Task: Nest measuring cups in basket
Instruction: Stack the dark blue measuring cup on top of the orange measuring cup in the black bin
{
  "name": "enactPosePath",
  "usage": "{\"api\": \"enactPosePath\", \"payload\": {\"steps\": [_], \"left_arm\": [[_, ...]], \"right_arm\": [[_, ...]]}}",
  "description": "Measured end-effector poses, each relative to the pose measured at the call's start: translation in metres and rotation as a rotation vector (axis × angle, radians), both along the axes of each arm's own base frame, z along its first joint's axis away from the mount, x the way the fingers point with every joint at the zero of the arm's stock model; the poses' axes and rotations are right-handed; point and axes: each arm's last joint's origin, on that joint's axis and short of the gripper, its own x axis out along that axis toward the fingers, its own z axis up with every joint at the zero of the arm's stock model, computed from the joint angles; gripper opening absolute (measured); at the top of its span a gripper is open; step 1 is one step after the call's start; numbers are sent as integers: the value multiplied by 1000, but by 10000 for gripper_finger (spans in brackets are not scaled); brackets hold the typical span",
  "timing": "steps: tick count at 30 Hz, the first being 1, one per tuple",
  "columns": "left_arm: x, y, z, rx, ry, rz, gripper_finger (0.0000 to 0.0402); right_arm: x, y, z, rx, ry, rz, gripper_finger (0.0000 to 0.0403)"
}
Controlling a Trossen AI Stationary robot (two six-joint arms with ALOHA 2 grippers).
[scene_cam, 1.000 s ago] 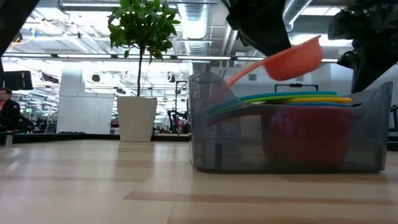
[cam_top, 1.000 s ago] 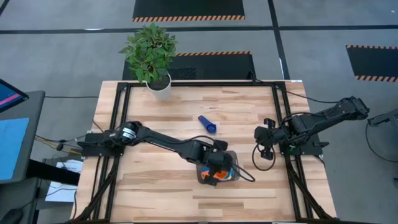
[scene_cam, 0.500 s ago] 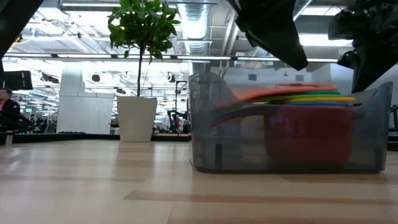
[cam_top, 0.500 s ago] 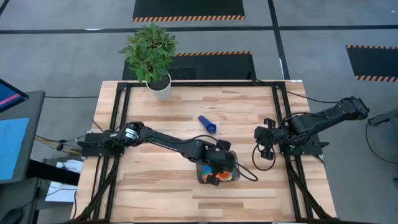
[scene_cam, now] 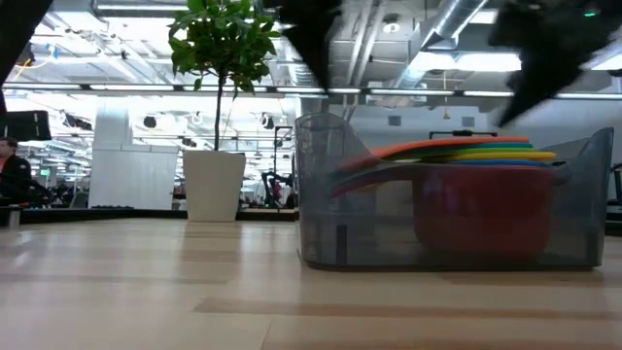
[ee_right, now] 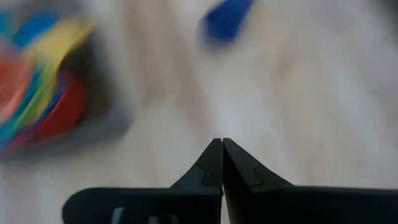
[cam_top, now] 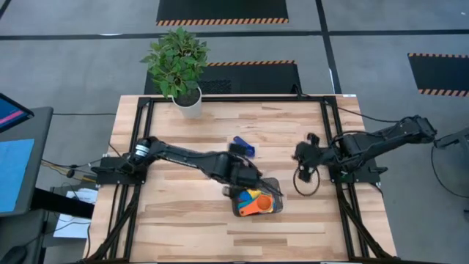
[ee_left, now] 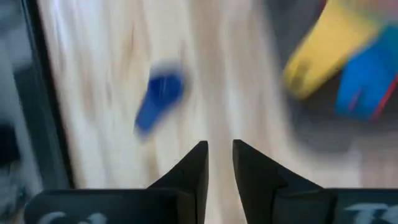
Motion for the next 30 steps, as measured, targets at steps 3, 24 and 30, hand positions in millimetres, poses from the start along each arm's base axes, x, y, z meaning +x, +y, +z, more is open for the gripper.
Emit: {"api": "enactPosePath", "payload": {"steps": [3,24,30], "left_arm": [[-19,16,5,34,137,110,58],[-194,82,-58,70,-323,448,19],[-204,85,-69,34,-407,471,56]], "right_arm": [[13,-15,10,-110,-124,-43,15],[154,-133,-18,-69,53,210,109],[186,-129,-41,27,219,227,183]]}}
